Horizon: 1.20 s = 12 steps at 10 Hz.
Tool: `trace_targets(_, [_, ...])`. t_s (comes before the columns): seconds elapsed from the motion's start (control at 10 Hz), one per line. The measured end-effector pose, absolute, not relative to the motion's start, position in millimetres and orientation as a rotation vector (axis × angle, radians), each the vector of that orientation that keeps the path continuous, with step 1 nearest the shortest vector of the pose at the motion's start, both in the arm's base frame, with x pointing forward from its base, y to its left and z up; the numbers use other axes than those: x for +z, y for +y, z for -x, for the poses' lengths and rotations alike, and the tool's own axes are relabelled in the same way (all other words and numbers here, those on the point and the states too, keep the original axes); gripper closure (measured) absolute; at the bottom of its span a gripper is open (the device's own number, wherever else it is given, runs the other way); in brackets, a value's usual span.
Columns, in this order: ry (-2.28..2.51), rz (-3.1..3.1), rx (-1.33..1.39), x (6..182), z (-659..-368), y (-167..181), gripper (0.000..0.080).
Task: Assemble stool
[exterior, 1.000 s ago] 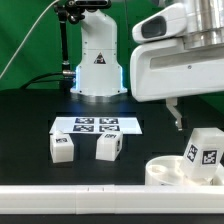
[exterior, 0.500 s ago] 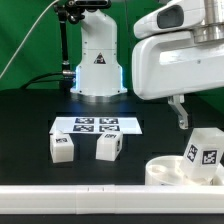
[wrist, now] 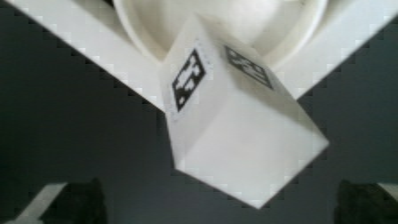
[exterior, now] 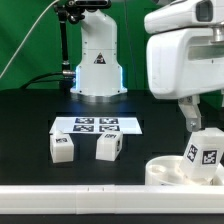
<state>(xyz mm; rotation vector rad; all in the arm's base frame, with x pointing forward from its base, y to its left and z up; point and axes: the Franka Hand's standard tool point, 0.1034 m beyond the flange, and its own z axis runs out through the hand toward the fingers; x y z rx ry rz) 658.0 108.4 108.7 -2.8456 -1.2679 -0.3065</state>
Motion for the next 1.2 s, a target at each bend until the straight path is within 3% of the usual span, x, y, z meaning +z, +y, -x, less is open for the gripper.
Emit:
trace_targets(0.9, [-2.353, 2.265, -0.236, 98.7, -658.4, 99.4, 0.0151])
trace_targets(1.2, [-2.54, 2.079, -0.178, 84.4, -653.9, 99.6, 0.0151])
